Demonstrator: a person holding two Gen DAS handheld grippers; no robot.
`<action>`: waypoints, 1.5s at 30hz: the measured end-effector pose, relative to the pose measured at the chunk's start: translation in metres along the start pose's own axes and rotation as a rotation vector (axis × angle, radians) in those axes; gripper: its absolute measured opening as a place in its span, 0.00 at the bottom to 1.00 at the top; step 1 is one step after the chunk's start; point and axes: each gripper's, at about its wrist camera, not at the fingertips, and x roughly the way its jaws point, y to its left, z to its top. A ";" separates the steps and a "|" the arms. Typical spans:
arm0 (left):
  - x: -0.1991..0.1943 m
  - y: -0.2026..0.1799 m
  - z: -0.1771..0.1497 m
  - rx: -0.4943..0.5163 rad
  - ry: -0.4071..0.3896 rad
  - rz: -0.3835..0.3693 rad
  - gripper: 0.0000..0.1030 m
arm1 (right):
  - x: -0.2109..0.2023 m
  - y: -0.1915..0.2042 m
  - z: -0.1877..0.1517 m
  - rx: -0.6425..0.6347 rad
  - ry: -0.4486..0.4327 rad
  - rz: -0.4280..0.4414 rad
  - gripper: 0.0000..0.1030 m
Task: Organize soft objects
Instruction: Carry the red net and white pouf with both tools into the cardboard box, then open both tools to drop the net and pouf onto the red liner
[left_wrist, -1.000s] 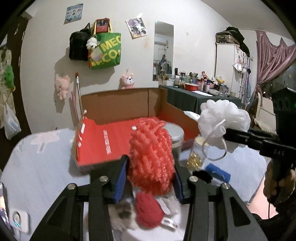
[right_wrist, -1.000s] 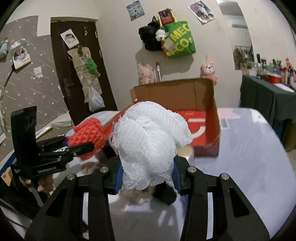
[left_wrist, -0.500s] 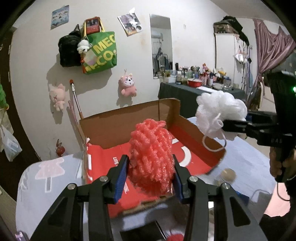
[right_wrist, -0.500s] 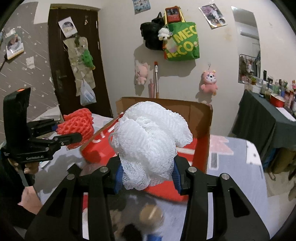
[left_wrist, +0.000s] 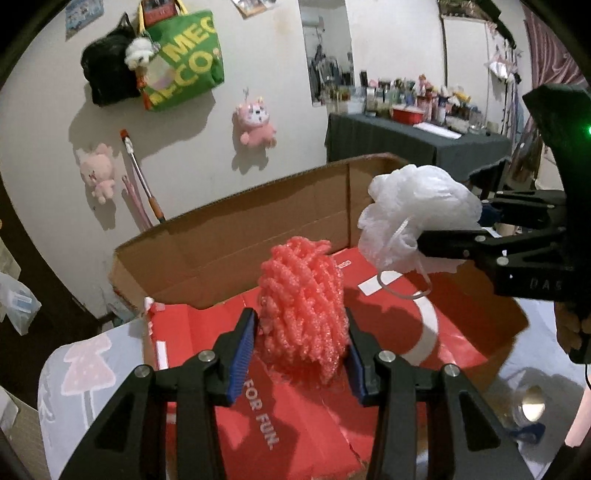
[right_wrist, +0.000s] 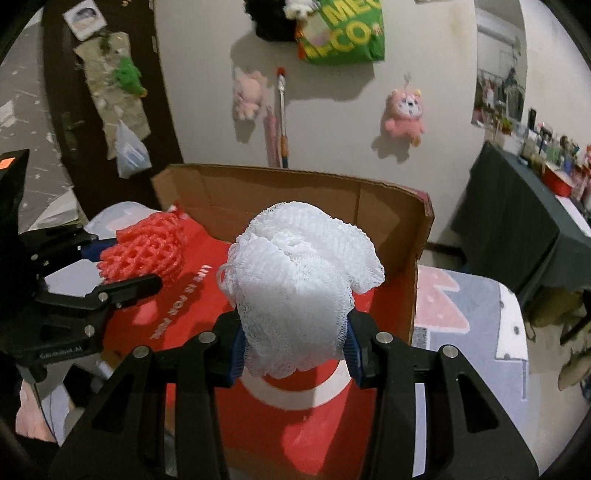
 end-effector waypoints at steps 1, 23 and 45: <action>0.007 0.001 0.001 0.001 0.012 0.007 0.45 | 0.008 -0.002 0.004 0.007 0.013 -0.005 0.40; 0.107 0.009 0.005 0.022 0.188 0.026 0.47 | 0.125 -0.006 0.013 0.052 0.256 -0.035 0.41; 0.120 0.024 -0.003 -0.007 0.210 -0.001 0.57 | 0.130 -0.014 0.012 0.057 0.281 -0.024 0.56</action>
